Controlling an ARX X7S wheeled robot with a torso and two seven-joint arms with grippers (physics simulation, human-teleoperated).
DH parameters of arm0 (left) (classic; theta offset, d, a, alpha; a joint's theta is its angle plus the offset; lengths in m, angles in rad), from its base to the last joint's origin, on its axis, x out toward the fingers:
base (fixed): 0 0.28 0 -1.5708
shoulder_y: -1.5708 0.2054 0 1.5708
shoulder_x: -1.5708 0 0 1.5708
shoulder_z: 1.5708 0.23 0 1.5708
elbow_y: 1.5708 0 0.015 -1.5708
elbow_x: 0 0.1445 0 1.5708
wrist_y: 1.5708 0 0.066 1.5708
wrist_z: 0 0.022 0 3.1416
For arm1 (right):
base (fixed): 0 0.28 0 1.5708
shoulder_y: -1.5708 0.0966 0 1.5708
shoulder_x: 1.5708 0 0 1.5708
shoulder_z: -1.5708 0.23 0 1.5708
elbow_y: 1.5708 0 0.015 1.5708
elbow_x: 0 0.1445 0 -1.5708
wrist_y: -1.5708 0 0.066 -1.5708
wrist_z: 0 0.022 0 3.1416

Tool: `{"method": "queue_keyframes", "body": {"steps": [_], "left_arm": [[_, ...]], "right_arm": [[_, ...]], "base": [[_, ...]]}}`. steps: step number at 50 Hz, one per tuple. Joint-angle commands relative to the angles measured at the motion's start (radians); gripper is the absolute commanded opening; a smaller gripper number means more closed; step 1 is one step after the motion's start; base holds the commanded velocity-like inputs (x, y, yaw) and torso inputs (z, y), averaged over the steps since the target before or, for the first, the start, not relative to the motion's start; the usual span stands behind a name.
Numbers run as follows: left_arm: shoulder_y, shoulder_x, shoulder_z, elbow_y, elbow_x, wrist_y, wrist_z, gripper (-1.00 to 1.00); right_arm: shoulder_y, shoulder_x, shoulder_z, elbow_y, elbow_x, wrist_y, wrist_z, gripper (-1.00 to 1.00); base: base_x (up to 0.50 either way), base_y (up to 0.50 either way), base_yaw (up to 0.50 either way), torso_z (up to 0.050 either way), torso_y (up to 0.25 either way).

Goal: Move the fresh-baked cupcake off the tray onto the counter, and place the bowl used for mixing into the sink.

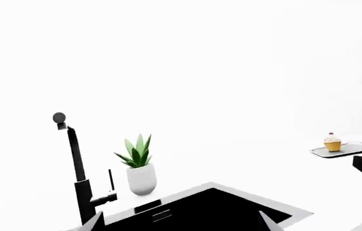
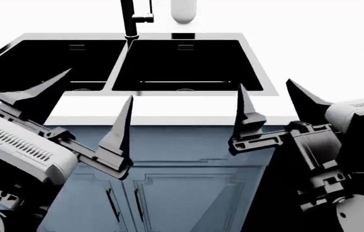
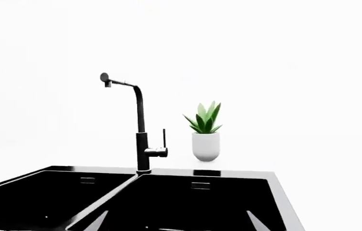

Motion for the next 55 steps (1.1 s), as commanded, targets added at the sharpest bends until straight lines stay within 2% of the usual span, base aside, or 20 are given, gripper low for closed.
{"method": "queue_keyframes", "body": {"steps": [1,2,9,15,20,27,35,47,55], "left_arm": [[-0.349,-0.198,-0.112,-0.008,-0.331,-0.250,0.083,1.00],[-0.387,-0.220,-0.124,-0.033,-0.385,-0.280,0.109,1.00],[-0.571,-0.294,-0.060,-0.171,-0.354,-0.266,0.199,1.00],[-0.687,-0.318,-0.021,-0.255,-0.374,-0.253,0.288,1.00],[-0.780,-0.330,0.018,-0.317,-0.412,-0.276,0.349,1.00],[-0.897,-0.350,0.095,-0.420,-0.373,-0.290,0.397,1.00],[-0.947,-0.356,0.095,-0.444,-0.404,-0.311,0.415,1.00],[-0.953,-0.352,0.111,-0.438,-0.423,-0.315,0.428,1.00],[-0.940,-0.347,0.098,-0.431,-0.447,-0.321,0.419,1.00]], "right_arm": [[0.486,0.102,0.301,0.058,0.782,0.507,0.311,1.00],[0.544,0.131,0.283,0.090,0.841,0.501,0.360,1.00],[0.724,0.264,0.149,0.275,1.008,0.480,0.470,1.00],[0.815,0.311,0.095,0.343,0.913,0.460,0.352,1.00],[0.878,0.346,0.043,0.403,0.946,0.464,0.318,1.00],[0.955,0.392,-0.017,0.475,0.873,0.448,0.231,1.00],[1.004,0.421,-0.055,0.499,0.870,0.437,0.199,1.00],[1.016,0.451,-0.090,0.504,0.845,0.409,0.162,1.00],[0.990,0.466,-0.095,0.486,0.855,0.392,0.154,1.00]], "base": [[0.00,0.00,0.00,0.000,0.000],[0.00,0.00,0.00,0.000,0.000],[0.00,0.00,0.00,0.000,0.000],[0.00,0.00,0.00,0.000,0.000],[0.00,0.00,0.00,0.000,0.000],[0.00,0.00,0.00,0.000,0.000],[0.00,0.00,0.00,0.000,0.000],[0.00,0.00,0.00,0.000,0.000],[-0.05,-0.46,0.00,0.000,0.000]]}}
